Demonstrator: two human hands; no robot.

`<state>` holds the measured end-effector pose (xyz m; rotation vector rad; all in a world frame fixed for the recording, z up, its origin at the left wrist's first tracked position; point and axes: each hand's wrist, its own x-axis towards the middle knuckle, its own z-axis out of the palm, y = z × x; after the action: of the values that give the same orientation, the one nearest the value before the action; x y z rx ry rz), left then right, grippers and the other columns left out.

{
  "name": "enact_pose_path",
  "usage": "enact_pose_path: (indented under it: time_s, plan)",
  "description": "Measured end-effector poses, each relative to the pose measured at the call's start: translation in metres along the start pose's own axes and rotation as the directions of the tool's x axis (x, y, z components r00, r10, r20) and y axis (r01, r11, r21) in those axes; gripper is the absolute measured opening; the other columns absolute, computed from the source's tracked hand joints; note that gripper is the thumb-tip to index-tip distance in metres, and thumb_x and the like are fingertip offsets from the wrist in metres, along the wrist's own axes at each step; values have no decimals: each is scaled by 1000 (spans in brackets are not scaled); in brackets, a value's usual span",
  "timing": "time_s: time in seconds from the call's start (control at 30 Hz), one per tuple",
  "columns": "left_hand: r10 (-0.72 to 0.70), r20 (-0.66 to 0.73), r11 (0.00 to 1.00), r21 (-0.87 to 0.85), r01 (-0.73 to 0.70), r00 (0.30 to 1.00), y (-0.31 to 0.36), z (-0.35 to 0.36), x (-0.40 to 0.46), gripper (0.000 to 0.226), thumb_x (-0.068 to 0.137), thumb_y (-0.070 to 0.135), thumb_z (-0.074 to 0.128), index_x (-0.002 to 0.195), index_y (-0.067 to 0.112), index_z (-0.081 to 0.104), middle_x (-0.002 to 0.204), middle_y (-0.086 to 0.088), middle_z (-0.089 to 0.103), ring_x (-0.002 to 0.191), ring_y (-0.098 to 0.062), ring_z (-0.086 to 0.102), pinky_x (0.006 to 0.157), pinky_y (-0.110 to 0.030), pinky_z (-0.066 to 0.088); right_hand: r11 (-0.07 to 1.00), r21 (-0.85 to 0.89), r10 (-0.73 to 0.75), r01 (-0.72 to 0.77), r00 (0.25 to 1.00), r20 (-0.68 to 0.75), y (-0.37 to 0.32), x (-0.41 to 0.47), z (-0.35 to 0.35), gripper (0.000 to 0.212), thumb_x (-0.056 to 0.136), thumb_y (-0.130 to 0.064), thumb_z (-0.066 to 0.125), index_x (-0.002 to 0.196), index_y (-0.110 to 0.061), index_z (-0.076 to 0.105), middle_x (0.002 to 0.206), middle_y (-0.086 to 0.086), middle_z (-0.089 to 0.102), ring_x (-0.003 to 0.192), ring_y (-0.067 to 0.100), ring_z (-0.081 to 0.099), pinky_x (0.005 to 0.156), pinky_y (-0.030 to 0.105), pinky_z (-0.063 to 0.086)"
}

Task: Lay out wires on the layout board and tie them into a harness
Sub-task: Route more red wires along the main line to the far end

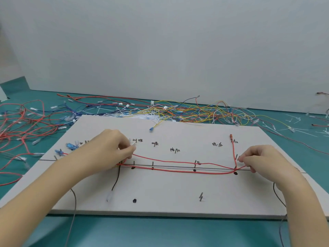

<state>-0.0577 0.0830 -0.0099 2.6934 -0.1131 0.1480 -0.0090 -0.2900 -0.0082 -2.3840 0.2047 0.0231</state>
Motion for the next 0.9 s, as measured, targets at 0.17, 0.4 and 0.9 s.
enact_pose_path:
  time_s: [0.17, 0.4, 0.9]
  plan:
    - [97, -132, 989, -101, -111, 987, -17, 15, -13, 34, 91, 25, 63, 57, 25, 64, 67, 7, 60, 70, -11, 55, 72, -32, 45, 1000, -6, 5, -5, 1000, -2, 1, 1, 1, 17, 82, -5, 61, 71, -13, 71, 53, 2, 57, 61, 21, 52, 57, 28, 37]
    - [114, -206, 978, -150, -146, 972, -22, 24, -23, 20, 83, 20, 74, 64, 25, 72, 80, 15, 65, 82, -5, 60, 72, -22, 44, 1000, -25, 15, -15, 1000, -9, 6, 3, 1, 15, 83, -10, 65, 68, -11, 70, 53, -1, 58, 62, 21, 52, 57, 28, 36]
    - [-258, -237, 890, -436, 135, 937, -7, 17, -25, 27, 75, 2, 74, 72, 28, 77, 68, 14, 73, 65, 0, 69, 68, -16, 55, 999, -47, 3, -4, 1000, -12, 8, 4, 2, 15, 83, -12, 66, 69, -12, 70, 55, 1, 59, 64, 21, 53, 58, 29, 36]
